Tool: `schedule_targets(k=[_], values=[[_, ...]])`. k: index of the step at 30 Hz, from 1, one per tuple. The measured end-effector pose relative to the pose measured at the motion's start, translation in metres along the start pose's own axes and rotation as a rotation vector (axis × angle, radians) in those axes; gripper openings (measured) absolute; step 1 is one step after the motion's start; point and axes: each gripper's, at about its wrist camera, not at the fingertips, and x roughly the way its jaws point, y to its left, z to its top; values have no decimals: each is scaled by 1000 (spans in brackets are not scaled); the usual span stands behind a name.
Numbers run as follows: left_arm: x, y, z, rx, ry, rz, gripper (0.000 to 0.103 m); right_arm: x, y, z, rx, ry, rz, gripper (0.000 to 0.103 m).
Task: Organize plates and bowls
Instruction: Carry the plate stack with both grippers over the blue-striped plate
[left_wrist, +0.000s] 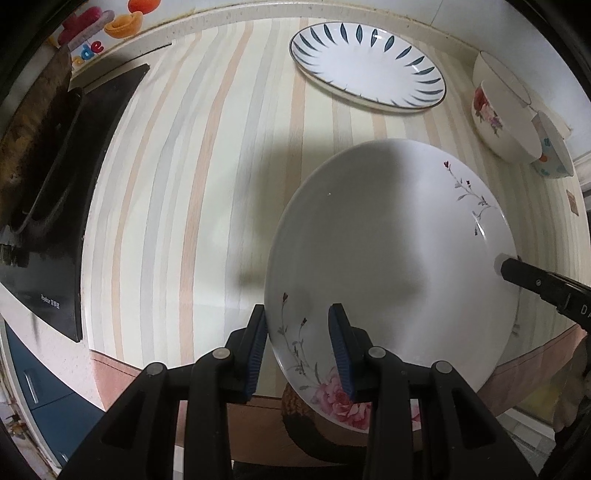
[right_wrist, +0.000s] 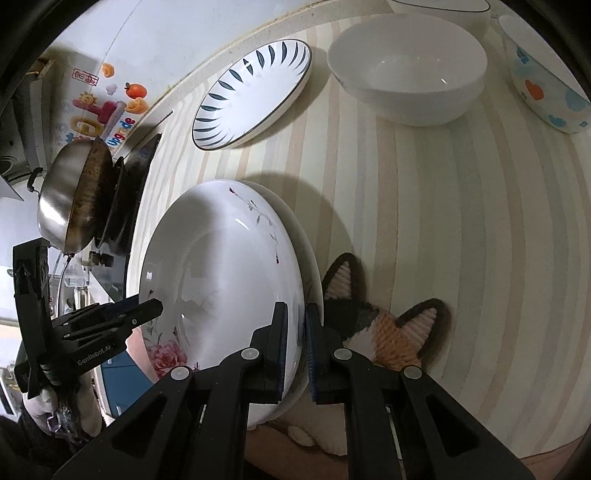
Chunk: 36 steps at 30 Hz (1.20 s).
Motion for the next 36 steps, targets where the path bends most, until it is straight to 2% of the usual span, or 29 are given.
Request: schedule_targets(k=[9,19,23,26,29,31,36], values=[[4,-1,-3,23,5,8,31,3,6,2,-7,33,-38,13],[5,-4,-4,60,25,-5,31,-2,10,10,49,95,-91,14],[-5,8,-1,47,24,-12,31,-5,8,14,59,119,-118,16],[-22,18,5,32,-7,-18,31,-15,7,21,77,107,-99,16],[-43,25,25,8,-48,-46,31,-37,12,35,93,66,-83,16],[-56,30,51,-8,-82,-71,32,-53,21,54,85,24,-66,16],[-53,43,129,-68,-115,-117,34,-67,42,135,29,-70,-66,33]])
